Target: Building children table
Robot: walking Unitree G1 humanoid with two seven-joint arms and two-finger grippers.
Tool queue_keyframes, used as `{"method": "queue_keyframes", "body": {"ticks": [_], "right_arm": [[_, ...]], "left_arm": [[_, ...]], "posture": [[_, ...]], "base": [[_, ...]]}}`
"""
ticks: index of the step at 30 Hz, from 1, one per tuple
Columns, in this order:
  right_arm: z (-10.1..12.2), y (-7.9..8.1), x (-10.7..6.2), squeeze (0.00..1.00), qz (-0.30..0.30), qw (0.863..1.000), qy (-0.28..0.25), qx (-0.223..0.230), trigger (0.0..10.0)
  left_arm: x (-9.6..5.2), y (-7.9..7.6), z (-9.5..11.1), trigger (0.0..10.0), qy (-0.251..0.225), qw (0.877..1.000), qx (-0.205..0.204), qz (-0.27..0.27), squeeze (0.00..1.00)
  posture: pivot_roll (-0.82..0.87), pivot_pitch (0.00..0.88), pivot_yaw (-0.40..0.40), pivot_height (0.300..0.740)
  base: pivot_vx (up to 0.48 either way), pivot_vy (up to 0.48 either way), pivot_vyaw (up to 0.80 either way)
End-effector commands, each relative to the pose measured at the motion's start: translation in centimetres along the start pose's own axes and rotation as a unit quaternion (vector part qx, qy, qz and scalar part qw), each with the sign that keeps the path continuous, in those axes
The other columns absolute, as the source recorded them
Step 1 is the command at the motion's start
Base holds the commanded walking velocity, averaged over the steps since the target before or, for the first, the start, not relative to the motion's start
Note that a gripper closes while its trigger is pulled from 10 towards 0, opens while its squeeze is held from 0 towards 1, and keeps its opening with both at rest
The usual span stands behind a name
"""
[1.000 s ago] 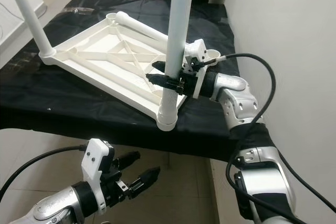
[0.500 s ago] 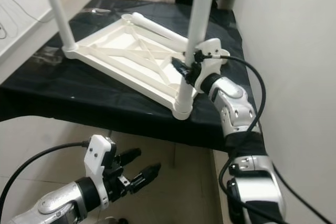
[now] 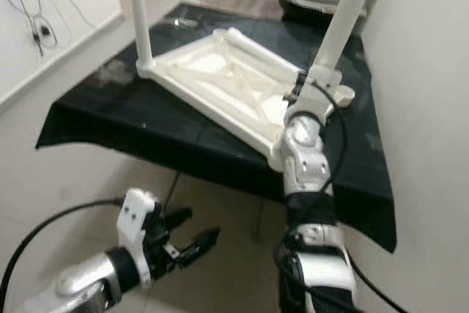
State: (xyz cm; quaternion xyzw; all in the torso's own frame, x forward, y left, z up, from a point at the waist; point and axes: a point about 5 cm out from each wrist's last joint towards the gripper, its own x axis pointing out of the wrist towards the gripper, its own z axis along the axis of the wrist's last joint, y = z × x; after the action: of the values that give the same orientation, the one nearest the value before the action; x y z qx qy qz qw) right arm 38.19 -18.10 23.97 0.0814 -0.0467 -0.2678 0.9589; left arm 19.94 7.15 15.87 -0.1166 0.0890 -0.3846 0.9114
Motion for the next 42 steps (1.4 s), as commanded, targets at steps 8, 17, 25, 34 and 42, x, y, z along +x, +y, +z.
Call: {"method": "queue_keyframes", "body": {"ticks": [8, 17, 25, 34, 42], "right_arm": [[-3.5, 0.8, -1.3, 0.00, -0.129, 0.990, 0.040, -0.035, 10.0], [0.5, 4.5, -2.2, 0.00, 0.028, 0.998, -0.055, 0.032, 10.0], [4.5, 4.8, -3.2, 0.00, 0.190, 0.969, -0.116, 0.105, 10.0], [1.2, 4.4, -6.0, 0.00, 0.361, 0.927, -0.041, 0.091, 10.0], [-0.7, 4.1, -9.0, 0.00, 0.447, 0.889, 0.011, 0.094, 10.0]], "left_arm": [[0.5, 0.3, -0.5, 10.0, 0.003, 1.000, 0.001, 0.001, 0.00], [0.7, 0.6, -0.6, 10.0, 0.005, 1.000, -0.004, 0.005, 0.00], [1.6, 1.0, -0.2, 10.0, -0.001, 1.000, 0.008, 0.010, 1.00], [4.2, 4.6, 2.7, 10.0, -0.006, 0.966, 0.235, 0.110, 0.00], [6.0, 5.7, 3.5, 10.0, 0.005, 0.952, 0.281, 0.118, 0.00]], "posture": [[0.19, 0.104, -0.049, 0.740], [0.19, 0.094, -0.049, 0.740], [0.17, 0.073, -0.044, 0.740], [0.17, 0.062, -0.044, 0.740], [0.15, 0.059, -0.036, 0.740]], "base": [[0.000, 0.000, 0.00], [0.000, 0.000, 0.00], [0.000, 0.000, 0.00], [0.000, 0.000, 0.00], [0.000, 0.000, 0.00]]}}
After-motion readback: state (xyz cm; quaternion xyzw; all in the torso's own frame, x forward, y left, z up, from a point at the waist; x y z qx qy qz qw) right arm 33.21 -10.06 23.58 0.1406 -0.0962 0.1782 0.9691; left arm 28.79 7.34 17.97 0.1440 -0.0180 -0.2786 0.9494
